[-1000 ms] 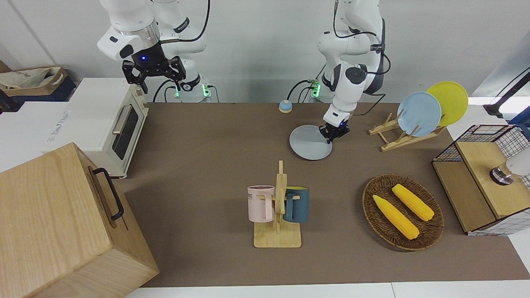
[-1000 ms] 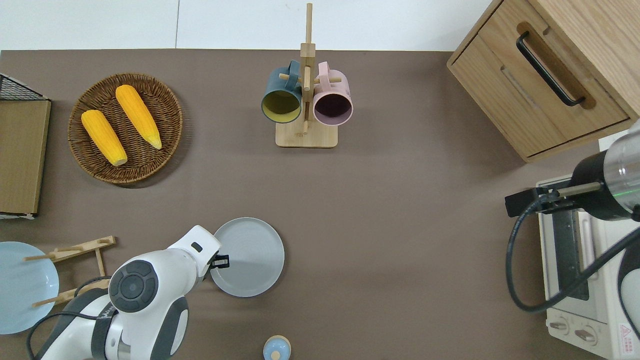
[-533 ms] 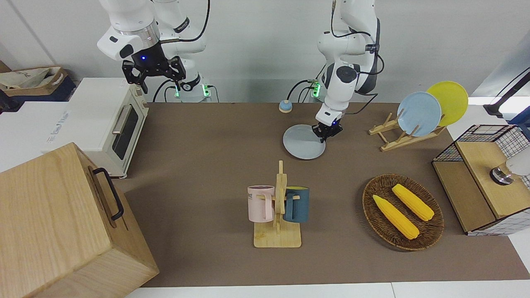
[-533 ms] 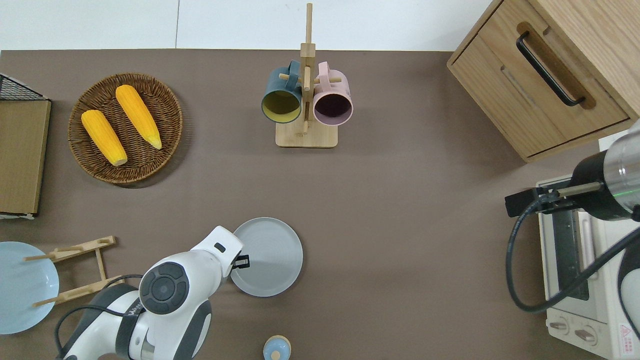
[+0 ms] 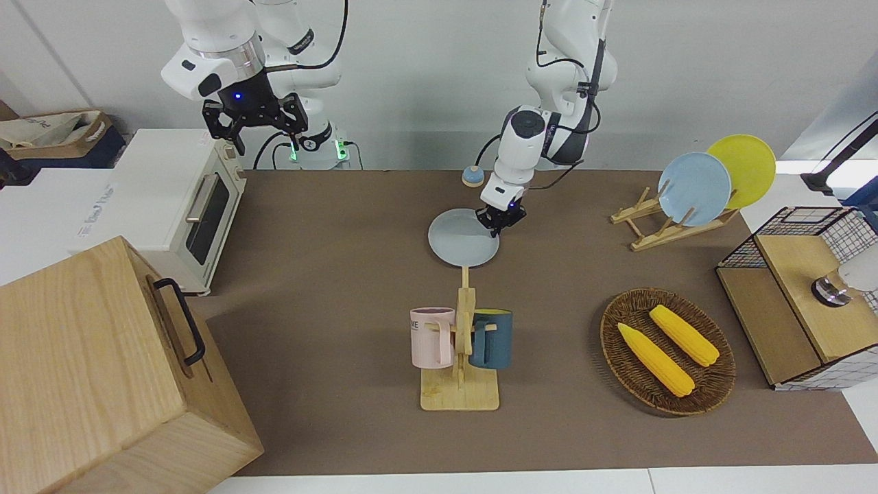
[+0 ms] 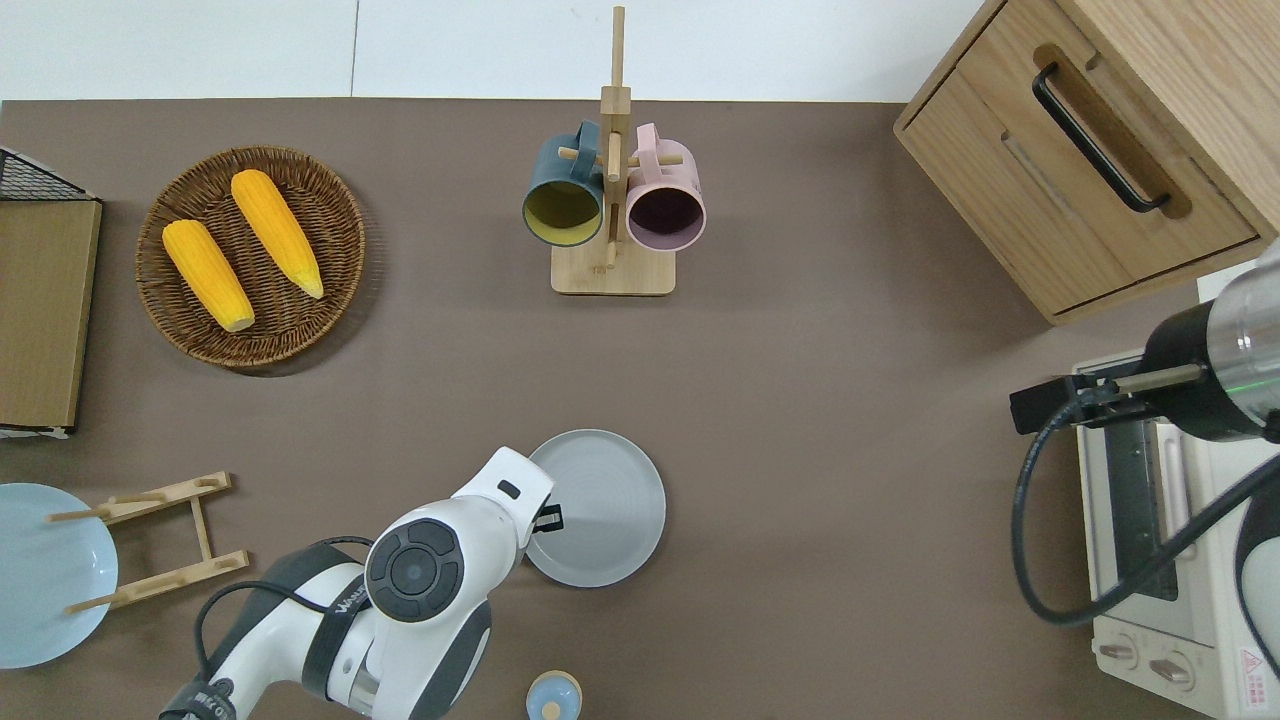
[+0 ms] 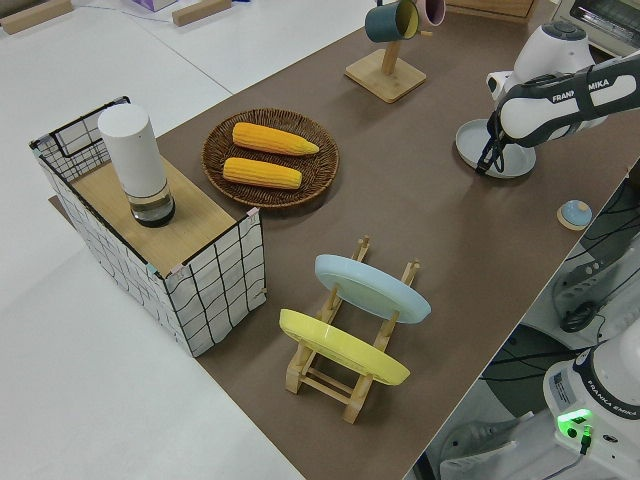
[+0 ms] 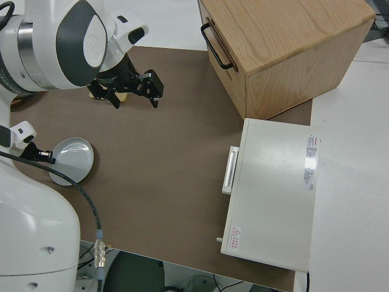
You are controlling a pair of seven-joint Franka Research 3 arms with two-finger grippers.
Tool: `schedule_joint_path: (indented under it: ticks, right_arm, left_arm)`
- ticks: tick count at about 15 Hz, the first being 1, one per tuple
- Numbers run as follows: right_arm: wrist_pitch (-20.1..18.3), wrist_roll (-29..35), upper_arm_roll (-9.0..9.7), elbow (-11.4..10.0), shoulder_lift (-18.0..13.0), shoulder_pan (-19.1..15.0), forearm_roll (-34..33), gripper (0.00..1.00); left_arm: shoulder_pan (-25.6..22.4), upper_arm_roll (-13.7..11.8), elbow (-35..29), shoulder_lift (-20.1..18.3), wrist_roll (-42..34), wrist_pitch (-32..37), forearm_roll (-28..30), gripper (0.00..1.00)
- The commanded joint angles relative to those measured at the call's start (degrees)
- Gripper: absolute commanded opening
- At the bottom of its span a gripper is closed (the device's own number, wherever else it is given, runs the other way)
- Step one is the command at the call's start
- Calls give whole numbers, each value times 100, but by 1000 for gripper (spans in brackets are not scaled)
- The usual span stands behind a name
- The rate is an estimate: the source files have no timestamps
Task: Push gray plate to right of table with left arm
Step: 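Keep pushing the gray plate with the left gripper toward the oven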
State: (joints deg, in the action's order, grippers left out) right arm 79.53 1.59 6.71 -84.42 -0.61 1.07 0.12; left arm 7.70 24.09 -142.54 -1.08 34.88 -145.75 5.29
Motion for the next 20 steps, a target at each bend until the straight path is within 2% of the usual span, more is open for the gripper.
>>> schedule_joint_path:
  ticks: [1, 7, 12, 20]
  right_arm:
    - [-69, -1, 76, 22, -36, -116, 59, 983]
    - [-69, 8, 85, 22, -36, -116, 59, 983]
    - [-78, 8, 85, 22, -36, -116, 59, 983]
    - [-69, -1, 76, 22, -36, -116, 59, 983]
  left_arm:
    - [398, 8, 340, 521, 571, -94, -2, 0]
    - [820, 8, 683, 741, 1133, -76, -11, 0]
    - [1199, 8, 1271, 1354, 2450, -59, -993, 0]
    - [1884, 0, 2045, 1865, 3409, 160, -1328, 0]
